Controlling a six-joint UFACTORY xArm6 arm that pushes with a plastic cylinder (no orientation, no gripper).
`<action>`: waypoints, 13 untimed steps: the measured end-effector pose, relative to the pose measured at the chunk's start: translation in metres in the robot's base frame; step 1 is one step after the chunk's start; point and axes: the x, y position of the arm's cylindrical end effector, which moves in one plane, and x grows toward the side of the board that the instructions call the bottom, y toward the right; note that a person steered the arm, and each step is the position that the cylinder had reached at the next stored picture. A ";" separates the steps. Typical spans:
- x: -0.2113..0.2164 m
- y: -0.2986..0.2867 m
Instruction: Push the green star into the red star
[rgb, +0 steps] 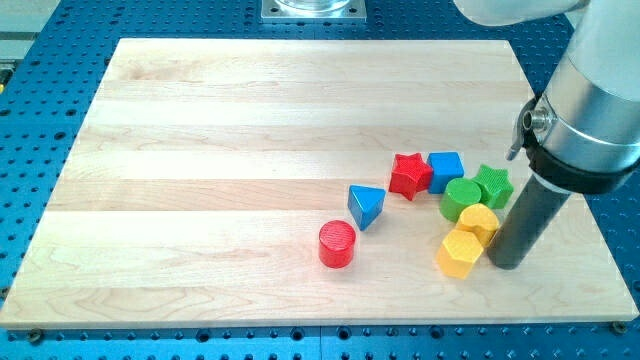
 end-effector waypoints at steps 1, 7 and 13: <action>0.002 0.030; -0.059 0.065; -0.101 -0.002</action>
